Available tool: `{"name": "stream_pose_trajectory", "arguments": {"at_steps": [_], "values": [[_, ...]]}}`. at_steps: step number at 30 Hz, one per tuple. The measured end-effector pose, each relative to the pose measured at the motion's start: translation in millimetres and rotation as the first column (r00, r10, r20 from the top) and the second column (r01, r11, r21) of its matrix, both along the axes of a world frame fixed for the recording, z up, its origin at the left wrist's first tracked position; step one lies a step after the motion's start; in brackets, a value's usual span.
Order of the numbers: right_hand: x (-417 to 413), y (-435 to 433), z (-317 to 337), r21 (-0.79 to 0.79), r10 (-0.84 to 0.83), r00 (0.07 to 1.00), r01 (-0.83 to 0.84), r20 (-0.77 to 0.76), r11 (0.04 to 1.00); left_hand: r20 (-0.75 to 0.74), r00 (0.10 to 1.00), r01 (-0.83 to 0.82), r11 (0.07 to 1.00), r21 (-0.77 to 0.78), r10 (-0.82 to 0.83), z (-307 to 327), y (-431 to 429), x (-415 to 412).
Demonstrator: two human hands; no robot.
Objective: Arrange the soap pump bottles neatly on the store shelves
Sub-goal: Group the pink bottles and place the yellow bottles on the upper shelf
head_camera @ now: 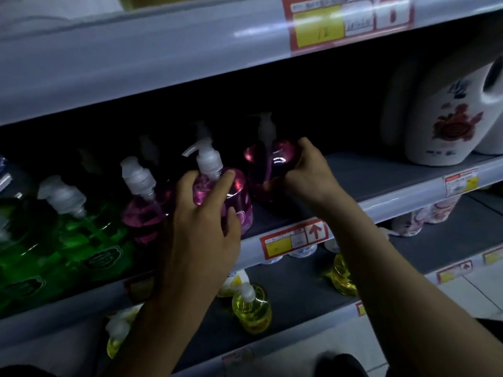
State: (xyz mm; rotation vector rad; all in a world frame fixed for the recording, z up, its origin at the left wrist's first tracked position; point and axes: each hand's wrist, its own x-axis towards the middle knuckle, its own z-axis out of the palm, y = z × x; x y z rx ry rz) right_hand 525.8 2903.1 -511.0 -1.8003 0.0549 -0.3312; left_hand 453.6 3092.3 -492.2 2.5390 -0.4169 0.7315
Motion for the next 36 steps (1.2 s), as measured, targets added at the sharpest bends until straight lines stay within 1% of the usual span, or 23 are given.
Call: {"name": "stream_pose_trajectory", "arguments": {"at_steps": [3, 6, 8, 11, 13, 14, 15, 17, 18, 20, 21, 22, 23, 24, 25, 26, 27, 28, 29, 31, 32, 33, 36], "values": [[19, 10, -4, -0.034, -0.073, 0.997, 0.071, -0.041, 0.997, 0.020, 1.000, 0.021, 1.000, -0.023, -0.021, -8, 2, 1], [34, 19, -13, -0.048, -0.098, 0.995, 0.096, -0.036, 0.994, 0.036, 0.999, 0.023, 0.998, -0.052, -0.021, -12, 0, 1], [41, 18, -19, -0.076, -0.087, 0.995, 0.083, -0.045, 0.994, 0.044, 0.999, 0.022, 0.998, -0.061, -0.019, -11, 0, 2], [33, 18, -10, -0.095, -0.109, 0.992, 0.103, -0.056, 0.990, 0.047, 0.998, 0.043, 0.997, -0.060, -0.040, -12, 2, 2], [19, 19, -3, -0.164, -0.102, 0.994, 0.095, -0.036, 0.982, 0.035, 0.998, 0.050, 0.997, -0.058, -0.048, -14, 2, 0], [9, 19, 1, -0.231, -0.127, 0.992, 0.124, 0.002, 0.965, 0.045, 0.998, 0.055, 0.997, -0.058, -0.053, -15, 1, -2], [-4, 20, 5, -0.323, -0.159, 0.985, 0.171, 0.062, 0.931, 0.077, 0.995, 0.071, 0.996, -0.056, -0.067, -16, -1, -6], [-33, 25, 7, -0.512, -0.165, 0.967, 0.244, 0.195, 0.823, 0.175, 0.977, 0.129, 0.991, -0.037, -0.121, -23, -8, -16], [-48, 26, 5, -0.607, -0.157, 0.958, 0.275, 0.241, 0.746, 0.202, 0.968, 0.157, 0.987, -0.023, -0.149, -28, -14, -21], [-76, 19, 1, -0.746, -0.153, 0.945, 0.323, 0.289, 0.583, 0.185, 0.958, 0.219, 0.976, 0.015, -0.218, -39, -29, -30], [-89, 10, -2, -0.799, -0.132, 0.955, 0.293, 0.264, 0.525, 0.154, 0.955, 0.251, 0.967, 0.040, -0.254, -46, -37, -35], [-104, -2, -2, -0.846, -0.093, 0.978, 0.207, 0.185, 0.491, 0.108, 0.951, 0.285, 0.956, 0.068, -0.291, -52, -46, -39], [-117, -16, -1, -0.871, -0.045, 0.998, 0.058, 0.041, 0.488, 0.042, 0.944, 0.322, 0.942, 0.094, -0.327, -59, -54, -42], [-129, -33, -1, -0.874, -0.001, 0.989, -0.132, -0.149, 0.468, -0.042, 0.932, 0.362, 0.925, 0.112, -0.360, -67, -63, -44], [-137, -53, -1, -0.853, 0.010, 0.937, -0.323, -0.350, 0.410, -0.138, 0.912, 0.402, 0.908, 0.118, -0.385, -77, -72, -45], [-141, -73, -5, -0.800, -0.044, 0.842, -0.492, -0.537, 0.343, -0.231, 0.884, 0.440, 0.891, 0.113, -0.407, -85, -82, -46], [-141, -91, -9, -0.734, -0.145, 0.730, -0.613, -0.668, 0.292, -0.315, 0.847, 0.478, 0.874, 0.094, -0.429, -95, -93, -46], [-138, -105, -16, -0.675, -0.236, 0.633, -0.675, -0.737, 0.297, -0.376, 0.812, 0.508, 0.858, 0.077, -0.448, -103, -106, -46], [-132, -117, -26, -0.644, -0.272, 0.584, -0.683, -0.765, 0.344, -0.423, 0.778, 0.537, 0.841, 0.066, -0.464, -113, -119, -45], [-119, -135, -52, -0.649, -0.280, 0.604, -0.568, -0.747, 0.507, -0.508, 0.717, 0.582, 0.811, 0.060, -0.477, -136, -146, -42], [-113, -140, -67, -0.659, -0.296, 0.623, -0.497, -0.723, 0.564, -0.530, 0.702, 0.597, 0.799, 0.072, -0.476, -146, -156, -40], [-108, -145, -82, -0.669, -0.322, 0.637, -0.428, -0.700, 0.607, -0.536, 0.699, 0.608, 0.787, 0.100, -0.473, -156, -164, -36], [-101, -171, -121, -0.693, -0.423, 0.668, -0.197, -0.612, 0.693, -0.548, 0.708, 0.630, 0.748, 0.208, -0.444, -178, -191, -23]]}}
